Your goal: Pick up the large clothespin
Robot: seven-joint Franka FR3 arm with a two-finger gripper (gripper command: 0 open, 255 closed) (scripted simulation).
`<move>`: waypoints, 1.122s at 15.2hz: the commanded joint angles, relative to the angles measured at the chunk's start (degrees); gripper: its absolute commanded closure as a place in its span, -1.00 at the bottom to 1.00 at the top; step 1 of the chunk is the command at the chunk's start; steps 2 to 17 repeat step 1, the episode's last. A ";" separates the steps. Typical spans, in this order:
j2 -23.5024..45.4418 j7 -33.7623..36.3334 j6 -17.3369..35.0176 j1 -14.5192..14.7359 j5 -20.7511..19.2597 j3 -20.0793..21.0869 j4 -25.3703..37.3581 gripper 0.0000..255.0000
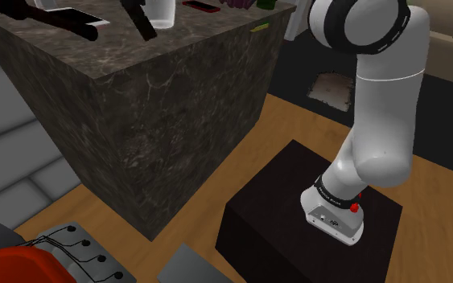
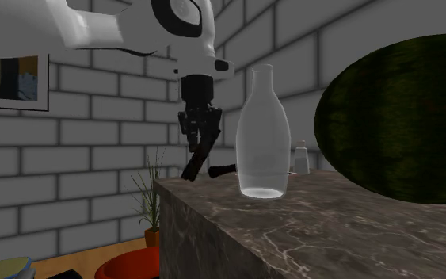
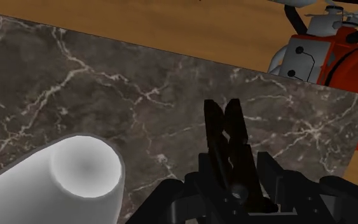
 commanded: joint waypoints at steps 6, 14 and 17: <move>0.59 0.05 -0.92 0.34 -0.21 -0.04 1.48 1.00; 0.59 0.05 -0.92 0.34 -0.21 -0.04 1.48 1.00; 0.59 0.05 -0.92 0.34 -0.21 -0.04 1.48 1.00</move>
